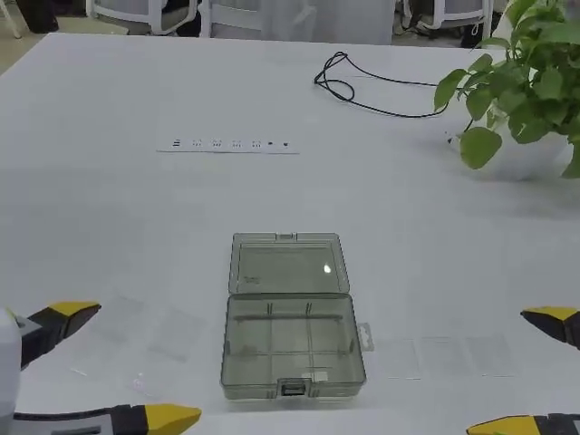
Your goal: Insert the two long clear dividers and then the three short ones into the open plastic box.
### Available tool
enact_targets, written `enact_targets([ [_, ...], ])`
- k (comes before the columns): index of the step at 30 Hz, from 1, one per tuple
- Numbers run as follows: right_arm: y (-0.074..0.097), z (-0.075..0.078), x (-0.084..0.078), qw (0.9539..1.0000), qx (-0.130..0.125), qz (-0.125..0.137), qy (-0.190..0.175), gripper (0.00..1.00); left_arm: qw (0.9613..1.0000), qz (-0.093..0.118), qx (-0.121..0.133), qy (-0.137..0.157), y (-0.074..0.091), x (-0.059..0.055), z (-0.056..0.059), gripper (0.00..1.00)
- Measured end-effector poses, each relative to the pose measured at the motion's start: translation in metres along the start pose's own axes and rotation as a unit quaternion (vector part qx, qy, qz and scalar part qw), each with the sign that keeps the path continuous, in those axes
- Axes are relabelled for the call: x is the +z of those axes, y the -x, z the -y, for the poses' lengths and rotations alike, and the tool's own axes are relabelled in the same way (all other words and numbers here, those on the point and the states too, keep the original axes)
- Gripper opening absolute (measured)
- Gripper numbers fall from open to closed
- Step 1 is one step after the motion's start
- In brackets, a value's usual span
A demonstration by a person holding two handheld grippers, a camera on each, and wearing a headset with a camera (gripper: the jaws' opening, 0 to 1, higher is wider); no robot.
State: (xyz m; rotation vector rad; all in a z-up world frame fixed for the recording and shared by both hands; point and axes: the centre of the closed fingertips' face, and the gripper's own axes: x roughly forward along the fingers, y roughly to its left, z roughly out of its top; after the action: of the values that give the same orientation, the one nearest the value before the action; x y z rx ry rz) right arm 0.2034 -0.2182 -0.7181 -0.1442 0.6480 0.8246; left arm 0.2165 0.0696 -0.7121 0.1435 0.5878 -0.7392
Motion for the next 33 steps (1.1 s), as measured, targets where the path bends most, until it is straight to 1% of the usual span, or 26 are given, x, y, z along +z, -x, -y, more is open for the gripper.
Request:
enact_targets([
  [2,-0.002,-0.002,-0.001,1.0000,0.002,-0.005,0.003,1.00,1.0000,0.001,0.000,0.002,0.000,0.000,0.001,0.95],
  [5,-0.002,-0.005,0.001,1.0000,0.007,-0.004,0.006,1.00,1.0000,0.001,0.003,0.002,0.000,-0.002,0.002,0.96],
  [8,-0.002,-0.005,0.002,0.9999,0.006,-0.003,0.008,1.00,1.0000,0.000,0.000,0.000,0.000,-0.004,0.004,0.96],
  [10,-0.001,-0.005,0.003,0.9999,0.005,-0.003,0.009,1.00,1.0000,-0.002,0.001,-0.002,0.000,-0.004,0.003,0.96],
  [15,0.004,-0.007,0.006,0.9999,0.002,-0.002,0.009,1.00,0.9998,0.016,0.002,0.009,0.001,0.000,0.000,0.96],
  [18,0.005,-0.008,0.007,0.9999,0.000,-0.005,0.011,1.00,0.9997,0.020,0.001,0.010,-0.001,0.001,-0.001,0.95],
  [24,0.007,-0.007,0.010,0.9999,-0.007,-0.001,0.012,1.00,0.9998,0.013,-0.007,0.010,-0.004,-0.005,-0.001,0.95],
  [33,0.009,-0.008,0.005,0.9999,-0.015,-0.001,0.004,1.00,0.9998,0.008,-0.012,0.011,-0.007,-0.009,-0.005,0.95],
])
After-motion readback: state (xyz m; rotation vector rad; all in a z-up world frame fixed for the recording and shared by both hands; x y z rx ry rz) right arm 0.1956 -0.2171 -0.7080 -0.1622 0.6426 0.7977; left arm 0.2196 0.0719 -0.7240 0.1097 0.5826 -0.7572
